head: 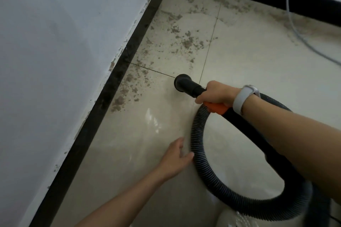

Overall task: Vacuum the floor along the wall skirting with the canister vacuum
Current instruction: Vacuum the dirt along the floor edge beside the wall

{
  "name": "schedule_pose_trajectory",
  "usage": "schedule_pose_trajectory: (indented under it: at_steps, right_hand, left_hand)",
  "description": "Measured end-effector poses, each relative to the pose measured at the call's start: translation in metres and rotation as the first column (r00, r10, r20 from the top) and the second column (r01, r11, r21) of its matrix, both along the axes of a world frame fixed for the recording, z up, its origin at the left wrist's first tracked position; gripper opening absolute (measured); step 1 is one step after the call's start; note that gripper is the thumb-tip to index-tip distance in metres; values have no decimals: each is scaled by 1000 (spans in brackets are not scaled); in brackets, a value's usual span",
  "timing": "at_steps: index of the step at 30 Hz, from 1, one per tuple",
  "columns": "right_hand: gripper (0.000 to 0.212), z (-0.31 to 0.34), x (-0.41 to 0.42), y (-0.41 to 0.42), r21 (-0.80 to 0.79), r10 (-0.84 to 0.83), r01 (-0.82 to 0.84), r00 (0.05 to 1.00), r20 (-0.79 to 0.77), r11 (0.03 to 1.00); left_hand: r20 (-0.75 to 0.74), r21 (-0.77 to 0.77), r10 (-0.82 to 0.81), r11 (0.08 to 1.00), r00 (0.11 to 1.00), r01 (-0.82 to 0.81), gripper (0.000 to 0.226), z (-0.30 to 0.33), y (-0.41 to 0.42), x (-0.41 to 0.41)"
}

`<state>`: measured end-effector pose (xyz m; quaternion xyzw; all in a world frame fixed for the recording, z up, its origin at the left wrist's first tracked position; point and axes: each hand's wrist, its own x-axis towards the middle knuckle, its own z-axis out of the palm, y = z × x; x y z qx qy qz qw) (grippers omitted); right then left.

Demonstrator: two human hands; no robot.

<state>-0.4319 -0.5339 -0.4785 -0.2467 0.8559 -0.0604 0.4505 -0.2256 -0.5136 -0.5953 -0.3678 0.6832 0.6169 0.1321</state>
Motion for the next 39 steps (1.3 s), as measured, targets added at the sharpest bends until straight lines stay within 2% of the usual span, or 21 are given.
schedule_pose_trajectory:
  at_steps: [2,4,7,9,12,15,18,19,21,23,26,28,30,32,33,35,36,38,39]
  right_hand:
    - [24,7,-9,6,-27,-90,90,996,7,996]
    - [24,15,-20,10,-62,-157,155,987,-34,986]
    - [15,27,-40,18,-140,-318,305,944,-84,942]
    - [13,32,-54,24,-177,-402,381,909,-107,908]
    - [17,43,-76,29,-228,-489,458,866,-103,859]
    - [21,51,-93,32,-218,-577,580,813,84,785]
    - [21,46,-88,36,-139,-637,743,641,428,655]
    - [18,40,-82,37,-137,-641,783,583,499,606]
    - [14,27,-72,35,-164,-669,858,487,561,487]
    - [14,18,-62,29,-215,-688,898,434,582,385]
    - [16,17,-50,17,-299,-664,886,463,587,353]
    - [17,23,-47,7,-357,-655,856,516,552,374]
    - [17,32,-47,-1,-395,-665,847,527,529,356]
    - [16,39,-51,-5,-417,-681,867,480,552,273]
    - [19,41,-53,-5,-426,-689,878,449,569,221]
    - [29,43,-53,-1,-414,-691,899,391,608,144]
    - [31,43,-51,2,-388,-673,914,360,646,117]
    - [34,44,-46,7,-307,-615,949,288,734,78]
    - [36,46,-41,10,-284,-592,955,280,756,89]
  left_hand:
    - [-86,85,-27,996,996,34,73,1,18,-20]
    - [-88,146,-37,988,995,49,80,-1,25,-39]
    - [-109,295,-60,951,992,90,75,-5,30,-70]
    - [-150,404,0,913,989,62,70,-3,33,-92]
    - [-175,464,34,884,984,52,65,-4,36,-116]
    - [-158,523,111,852,981,-12,62,-10,25,-124]
    - [-130,584,223,805,966,-107,49,-6,1,-119]
    - [-143,594,250,796,958,-119,40,-3,-6,-116]
    - [-156,566,268,813,951,-136,30,4,-17,-110]
    - [-153,530,281,832,947,-161,37,9,-27,-103]
    - [-193,432,239,892,952,-136,44,27,-38,-88]
    - [-256,362,145,931,956,-45,46,40,-37,-73]
    - [-297,230,-25,968,954,97,49,41,-26,-54]
    - [-269,85,-200,970,942,230,63,32,-13,-36]
    - [-247,59,-228,967,942,250,73,25,-9,-28]
    - [-268,68,-222,966,937,249,86,13,-5,-19]
    - [-289,94,-201,967,936,237,84,11,-6,-18]
    - [-298,155,-128,971,946,181,67,13,-8,-20]
    - [-268,181,-83,974,960,135,57,13,-8,-21]
